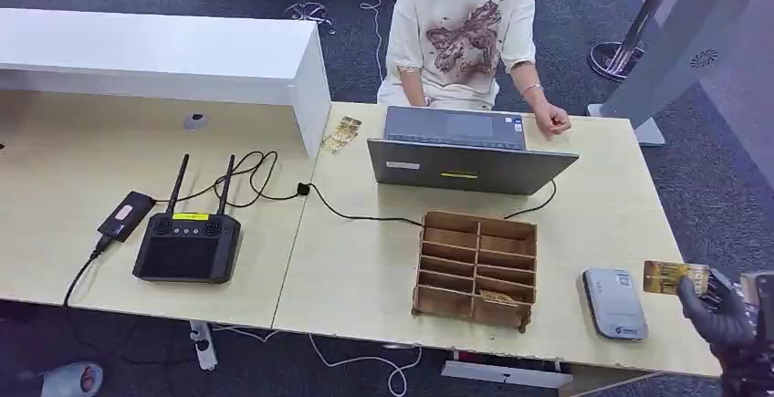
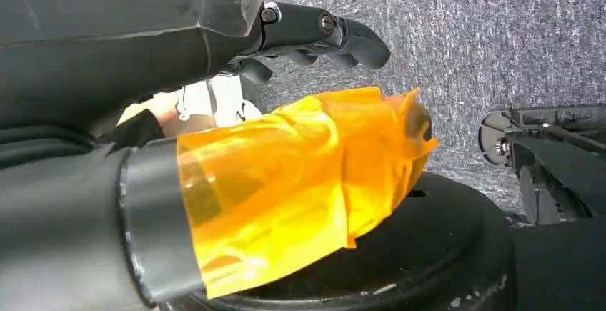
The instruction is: Pass the card to the sensor for recognition and then transmit it.
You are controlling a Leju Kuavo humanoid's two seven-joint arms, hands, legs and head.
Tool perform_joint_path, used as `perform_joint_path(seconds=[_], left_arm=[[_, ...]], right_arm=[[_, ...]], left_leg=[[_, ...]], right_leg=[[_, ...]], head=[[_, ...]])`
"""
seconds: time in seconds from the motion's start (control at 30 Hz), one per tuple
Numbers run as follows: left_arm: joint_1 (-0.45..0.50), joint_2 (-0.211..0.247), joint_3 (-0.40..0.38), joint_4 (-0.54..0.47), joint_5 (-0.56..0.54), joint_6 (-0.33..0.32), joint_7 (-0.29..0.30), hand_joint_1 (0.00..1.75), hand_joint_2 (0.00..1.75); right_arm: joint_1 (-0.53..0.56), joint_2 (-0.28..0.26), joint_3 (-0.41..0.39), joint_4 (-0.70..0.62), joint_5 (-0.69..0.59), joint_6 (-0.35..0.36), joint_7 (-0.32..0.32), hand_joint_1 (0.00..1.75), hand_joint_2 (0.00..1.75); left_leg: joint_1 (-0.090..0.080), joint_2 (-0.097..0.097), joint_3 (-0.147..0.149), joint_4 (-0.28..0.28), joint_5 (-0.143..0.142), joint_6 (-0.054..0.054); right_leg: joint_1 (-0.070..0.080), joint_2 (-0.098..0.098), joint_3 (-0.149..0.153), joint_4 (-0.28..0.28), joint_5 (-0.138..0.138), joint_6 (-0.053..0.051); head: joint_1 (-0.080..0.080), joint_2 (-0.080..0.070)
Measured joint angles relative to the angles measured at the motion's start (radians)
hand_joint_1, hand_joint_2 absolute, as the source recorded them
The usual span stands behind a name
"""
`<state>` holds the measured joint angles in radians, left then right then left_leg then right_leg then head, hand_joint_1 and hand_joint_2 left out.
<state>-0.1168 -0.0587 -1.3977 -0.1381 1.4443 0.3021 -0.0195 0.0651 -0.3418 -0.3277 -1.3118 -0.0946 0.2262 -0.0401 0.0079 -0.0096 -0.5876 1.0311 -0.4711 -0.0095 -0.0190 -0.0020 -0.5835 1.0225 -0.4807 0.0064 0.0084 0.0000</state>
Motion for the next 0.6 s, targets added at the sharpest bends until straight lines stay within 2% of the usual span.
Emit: perform_joint_path(seconds=[0.33, 0.6], left_arm=[[0.000, 0.000, 0.000, 0.000, 0.008, 0.002, -0.003, 0.00, 0.00], [-0.002, 0.000, 0.000, 0.000, 0.022, 0.010, -0.015, 0.00, 0.00]], right_arm=[[0.002, -0.028, 0.012, -0.086, -0.039, 0.009, -0.008, 1.75, 1.75], [-0.036, -0.074, 0.077, -0.181, -0.092, -0.005, -0.017, 1.75, 1.75]], left_leg=[[0.000, 0.000, 0.000, 0.000, 0.000, 0.000], [0.000, 0.000, -0.001, 0.000, 0.000, 0.000]], right_leg=[[0.000, 0.000, 0.000, 0.000, 0.000, 0.000], [0.000, 0.000, 0.000, 0.000, 0.000, 0.000]], head=[[0.000, 0.000], [0.000, 0.000]])
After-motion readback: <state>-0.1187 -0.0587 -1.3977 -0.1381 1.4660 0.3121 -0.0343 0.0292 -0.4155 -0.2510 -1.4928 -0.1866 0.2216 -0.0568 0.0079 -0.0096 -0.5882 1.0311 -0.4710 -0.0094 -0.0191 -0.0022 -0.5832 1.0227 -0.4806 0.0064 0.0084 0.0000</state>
